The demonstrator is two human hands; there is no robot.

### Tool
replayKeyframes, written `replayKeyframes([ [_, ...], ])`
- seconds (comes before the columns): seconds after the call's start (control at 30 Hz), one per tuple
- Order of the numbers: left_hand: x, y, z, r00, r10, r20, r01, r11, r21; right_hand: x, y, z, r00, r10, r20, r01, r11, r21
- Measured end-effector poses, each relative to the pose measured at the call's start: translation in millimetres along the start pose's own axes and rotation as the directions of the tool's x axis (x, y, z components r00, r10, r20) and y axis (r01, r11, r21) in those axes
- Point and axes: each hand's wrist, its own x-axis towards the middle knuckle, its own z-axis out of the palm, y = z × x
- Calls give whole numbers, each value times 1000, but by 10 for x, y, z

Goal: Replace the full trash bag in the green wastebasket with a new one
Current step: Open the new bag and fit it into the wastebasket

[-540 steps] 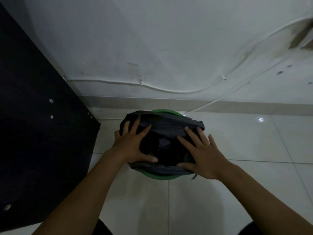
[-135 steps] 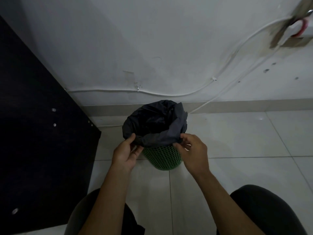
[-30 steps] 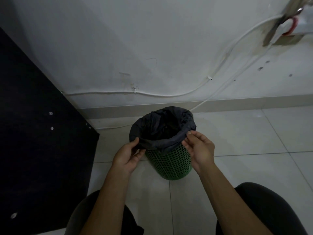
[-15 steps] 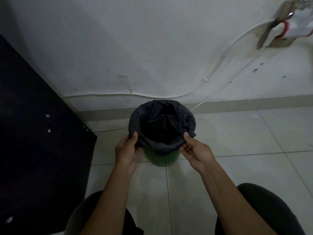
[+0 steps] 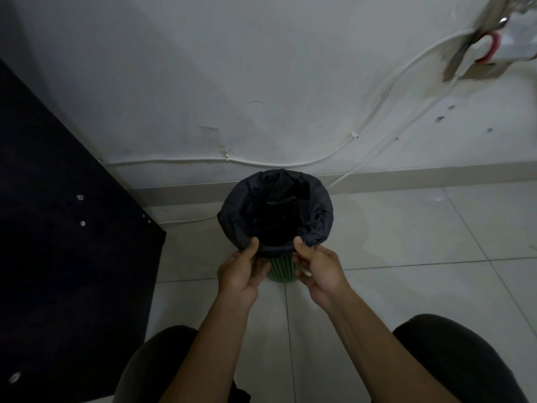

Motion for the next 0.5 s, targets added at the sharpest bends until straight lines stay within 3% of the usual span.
replayKeyframes([
  [0.2,104,27,-7,999,-18,33,22,993,-120,29,71,-1,995,-85,-55,81,994,-76],
  [0.37,104,28,43,996,-25,80,36,990,-138,84,74,-16,996,-67,-57,74,988,133],
  [0.5,111,67,36,997,9,80,4,987,-158,102,57,-19,1000,10,21,-15,965,262],
])
